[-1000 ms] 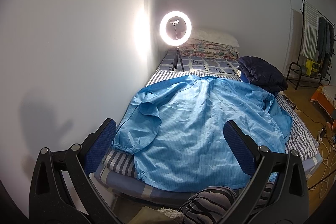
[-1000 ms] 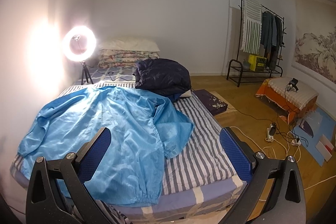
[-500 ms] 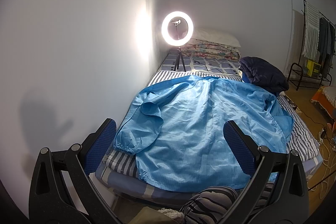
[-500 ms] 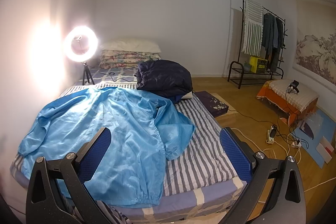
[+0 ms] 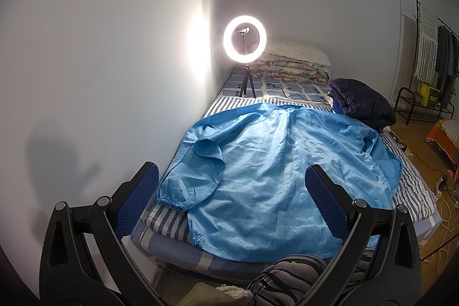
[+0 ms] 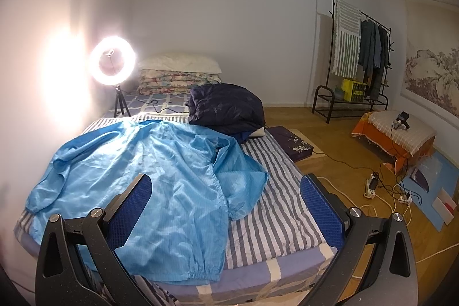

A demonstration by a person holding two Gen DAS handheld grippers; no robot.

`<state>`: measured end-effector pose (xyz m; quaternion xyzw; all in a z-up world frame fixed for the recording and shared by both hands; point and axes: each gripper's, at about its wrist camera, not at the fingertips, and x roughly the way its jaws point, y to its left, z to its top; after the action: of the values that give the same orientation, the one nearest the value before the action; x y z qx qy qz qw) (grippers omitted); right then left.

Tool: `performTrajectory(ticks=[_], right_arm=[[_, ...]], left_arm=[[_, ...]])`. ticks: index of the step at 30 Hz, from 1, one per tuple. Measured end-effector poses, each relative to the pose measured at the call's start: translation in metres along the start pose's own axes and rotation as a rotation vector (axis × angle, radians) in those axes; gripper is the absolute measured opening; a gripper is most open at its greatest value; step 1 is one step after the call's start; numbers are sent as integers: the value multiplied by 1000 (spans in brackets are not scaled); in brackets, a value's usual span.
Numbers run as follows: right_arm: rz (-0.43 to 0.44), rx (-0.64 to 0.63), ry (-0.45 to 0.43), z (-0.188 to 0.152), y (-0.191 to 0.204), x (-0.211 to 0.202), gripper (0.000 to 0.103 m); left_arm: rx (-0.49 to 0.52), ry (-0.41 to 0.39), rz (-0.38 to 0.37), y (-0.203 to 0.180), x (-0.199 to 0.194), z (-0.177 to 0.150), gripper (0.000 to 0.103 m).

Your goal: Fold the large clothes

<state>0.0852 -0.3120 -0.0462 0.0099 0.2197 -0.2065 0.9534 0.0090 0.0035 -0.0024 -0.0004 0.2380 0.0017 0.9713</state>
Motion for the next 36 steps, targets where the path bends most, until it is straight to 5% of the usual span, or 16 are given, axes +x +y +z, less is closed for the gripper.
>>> performTrajectory(ticks=[26,36], right_arm=[[29,-29,-38,0,15,5,103],[85,-88,-81,11,30,25,103]], left_arm=[[-6,-18,63,24,7,-12,103],[-17,-9,124,54,39,-20,103]])
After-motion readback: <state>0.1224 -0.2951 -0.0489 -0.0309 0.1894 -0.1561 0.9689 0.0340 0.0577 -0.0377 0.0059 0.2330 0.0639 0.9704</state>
